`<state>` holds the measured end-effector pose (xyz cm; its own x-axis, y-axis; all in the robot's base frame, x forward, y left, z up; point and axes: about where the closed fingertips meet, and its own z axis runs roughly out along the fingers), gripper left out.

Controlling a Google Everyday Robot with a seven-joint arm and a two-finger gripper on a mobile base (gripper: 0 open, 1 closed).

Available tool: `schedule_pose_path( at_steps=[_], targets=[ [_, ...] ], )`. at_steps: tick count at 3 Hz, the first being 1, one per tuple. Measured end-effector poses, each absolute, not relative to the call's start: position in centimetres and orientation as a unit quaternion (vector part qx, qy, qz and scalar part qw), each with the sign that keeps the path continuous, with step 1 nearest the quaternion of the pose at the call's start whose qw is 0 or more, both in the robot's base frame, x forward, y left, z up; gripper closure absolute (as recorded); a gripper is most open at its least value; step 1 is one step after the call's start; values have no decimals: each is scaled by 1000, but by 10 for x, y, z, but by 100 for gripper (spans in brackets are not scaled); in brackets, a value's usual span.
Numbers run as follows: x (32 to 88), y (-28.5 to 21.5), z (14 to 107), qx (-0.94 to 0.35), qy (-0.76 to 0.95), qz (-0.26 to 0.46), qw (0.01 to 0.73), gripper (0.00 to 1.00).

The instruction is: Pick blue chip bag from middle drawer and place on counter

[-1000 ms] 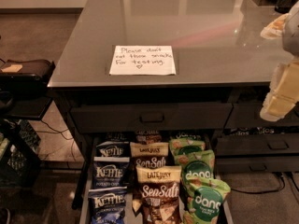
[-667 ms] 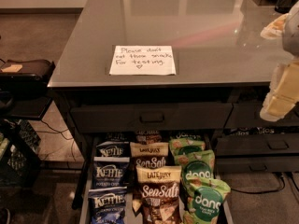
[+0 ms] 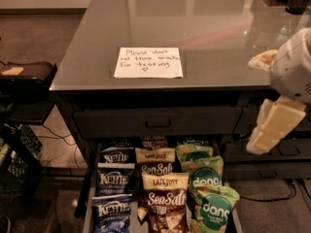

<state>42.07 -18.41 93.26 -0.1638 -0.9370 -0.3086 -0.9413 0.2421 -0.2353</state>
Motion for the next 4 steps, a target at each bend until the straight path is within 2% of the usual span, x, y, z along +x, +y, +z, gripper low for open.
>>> schedule_pose_path(
  at_steps=[2, 4],
  targets=[
    [391, -121, 827, -631, 747, 89, 190, 0],
    [388, -118, 792, -640, 739, 95, 188, 0]
  ],
)
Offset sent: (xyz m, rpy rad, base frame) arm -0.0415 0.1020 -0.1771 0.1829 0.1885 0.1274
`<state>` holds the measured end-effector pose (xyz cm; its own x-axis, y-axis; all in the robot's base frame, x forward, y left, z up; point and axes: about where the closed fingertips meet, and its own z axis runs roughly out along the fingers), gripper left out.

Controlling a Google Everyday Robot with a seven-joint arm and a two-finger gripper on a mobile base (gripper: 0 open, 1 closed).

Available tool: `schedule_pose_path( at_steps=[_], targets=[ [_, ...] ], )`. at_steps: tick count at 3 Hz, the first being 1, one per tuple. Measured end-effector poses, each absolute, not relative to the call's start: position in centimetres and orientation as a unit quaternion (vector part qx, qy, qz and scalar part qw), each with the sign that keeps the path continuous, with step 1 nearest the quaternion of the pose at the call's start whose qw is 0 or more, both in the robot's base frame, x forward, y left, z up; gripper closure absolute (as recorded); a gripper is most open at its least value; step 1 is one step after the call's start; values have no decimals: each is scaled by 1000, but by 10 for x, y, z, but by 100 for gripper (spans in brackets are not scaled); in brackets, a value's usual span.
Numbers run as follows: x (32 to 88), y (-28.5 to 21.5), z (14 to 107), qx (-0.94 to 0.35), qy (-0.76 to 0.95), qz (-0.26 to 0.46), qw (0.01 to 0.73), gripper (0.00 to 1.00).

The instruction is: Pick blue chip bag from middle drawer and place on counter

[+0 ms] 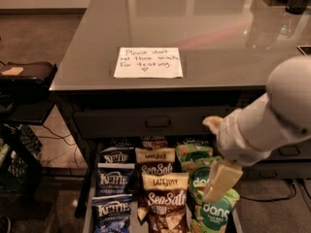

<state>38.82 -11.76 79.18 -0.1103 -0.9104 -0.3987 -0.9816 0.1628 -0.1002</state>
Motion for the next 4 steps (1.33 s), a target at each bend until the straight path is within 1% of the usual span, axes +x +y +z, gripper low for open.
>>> schedule_pose_path(
  at_steps=[1, 2, 3, 4],
  targets=[
    [386, -100, 739, -650, 727, 113, 190, 0],
    [386, -66, 687, -658, 712, 146, 197, 0],
    [377, -22, 645, -671, 684, 212, 194, 0],
    [375, -22, 638, -668, 685, 221, 190, 0]
  ],
)
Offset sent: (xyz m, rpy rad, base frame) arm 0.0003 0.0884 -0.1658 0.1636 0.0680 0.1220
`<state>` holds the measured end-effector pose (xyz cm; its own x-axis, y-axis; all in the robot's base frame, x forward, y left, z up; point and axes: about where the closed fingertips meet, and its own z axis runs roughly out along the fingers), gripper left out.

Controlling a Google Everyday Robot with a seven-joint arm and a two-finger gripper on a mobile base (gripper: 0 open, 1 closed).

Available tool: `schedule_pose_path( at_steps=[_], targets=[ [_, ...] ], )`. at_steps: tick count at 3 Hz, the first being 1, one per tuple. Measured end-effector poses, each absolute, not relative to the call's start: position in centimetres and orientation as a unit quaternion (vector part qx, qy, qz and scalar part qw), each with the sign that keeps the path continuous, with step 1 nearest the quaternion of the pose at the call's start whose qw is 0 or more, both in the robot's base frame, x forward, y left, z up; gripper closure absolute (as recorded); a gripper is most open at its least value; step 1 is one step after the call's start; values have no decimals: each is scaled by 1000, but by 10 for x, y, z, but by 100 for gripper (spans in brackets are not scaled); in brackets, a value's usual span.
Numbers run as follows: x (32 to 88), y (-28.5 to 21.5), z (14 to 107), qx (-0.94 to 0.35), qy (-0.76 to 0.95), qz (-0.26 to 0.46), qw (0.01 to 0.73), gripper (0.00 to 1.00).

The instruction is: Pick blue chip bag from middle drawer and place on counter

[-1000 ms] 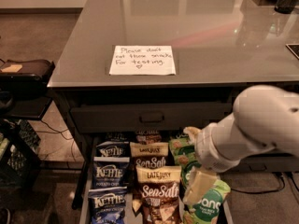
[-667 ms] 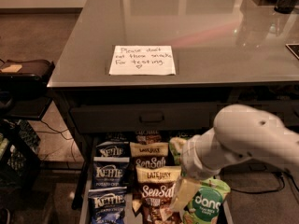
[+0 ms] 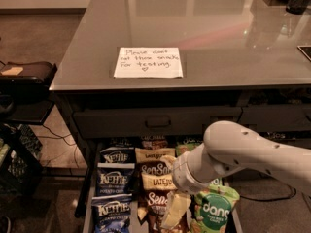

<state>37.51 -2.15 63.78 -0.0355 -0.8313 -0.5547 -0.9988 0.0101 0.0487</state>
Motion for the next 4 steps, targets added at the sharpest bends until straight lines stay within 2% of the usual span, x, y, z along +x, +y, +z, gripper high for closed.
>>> schedule_pose_path(
  at_steps=[1, 4],
  targets=[
    [372, -19, 630, -674, 685, 213, 177, 0],
    [363, 54, 522, -703, 661, 202, 167, 0]
  ],
)
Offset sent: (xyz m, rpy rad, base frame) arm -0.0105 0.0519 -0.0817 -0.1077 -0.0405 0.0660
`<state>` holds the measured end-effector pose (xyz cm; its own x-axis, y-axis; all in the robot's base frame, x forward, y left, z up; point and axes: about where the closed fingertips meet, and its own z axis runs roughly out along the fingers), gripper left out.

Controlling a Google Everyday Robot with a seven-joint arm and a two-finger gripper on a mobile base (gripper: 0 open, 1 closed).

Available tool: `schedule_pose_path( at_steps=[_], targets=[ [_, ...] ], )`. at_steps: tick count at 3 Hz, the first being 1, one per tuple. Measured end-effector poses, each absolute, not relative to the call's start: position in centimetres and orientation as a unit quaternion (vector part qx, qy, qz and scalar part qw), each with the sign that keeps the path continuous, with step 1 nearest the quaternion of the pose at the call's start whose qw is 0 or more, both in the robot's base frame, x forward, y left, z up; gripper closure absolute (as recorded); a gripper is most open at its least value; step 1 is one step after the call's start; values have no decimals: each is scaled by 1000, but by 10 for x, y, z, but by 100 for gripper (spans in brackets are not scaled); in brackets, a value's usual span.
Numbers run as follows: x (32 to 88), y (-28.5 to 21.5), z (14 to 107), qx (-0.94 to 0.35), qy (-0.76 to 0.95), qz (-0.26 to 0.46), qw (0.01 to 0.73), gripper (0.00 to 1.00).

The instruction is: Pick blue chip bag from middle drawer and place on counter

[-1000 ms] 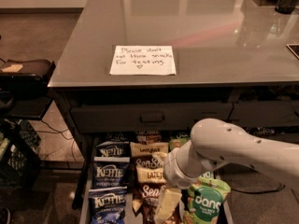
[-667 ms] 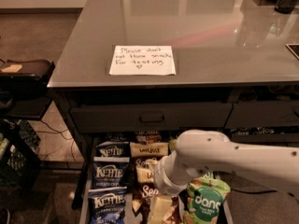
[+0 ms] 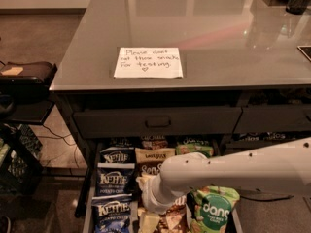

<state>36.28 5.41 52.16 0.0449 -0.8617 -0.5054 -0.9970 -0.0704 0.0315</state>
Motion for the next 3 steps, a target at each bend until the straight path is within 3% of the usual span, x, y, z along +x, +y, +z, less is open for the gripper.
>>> schedule_pose_path(
  at_steps=[3],
  targets=[
    [377, 86, 473, -704, 639, 236, 200, 0]
  ],
)
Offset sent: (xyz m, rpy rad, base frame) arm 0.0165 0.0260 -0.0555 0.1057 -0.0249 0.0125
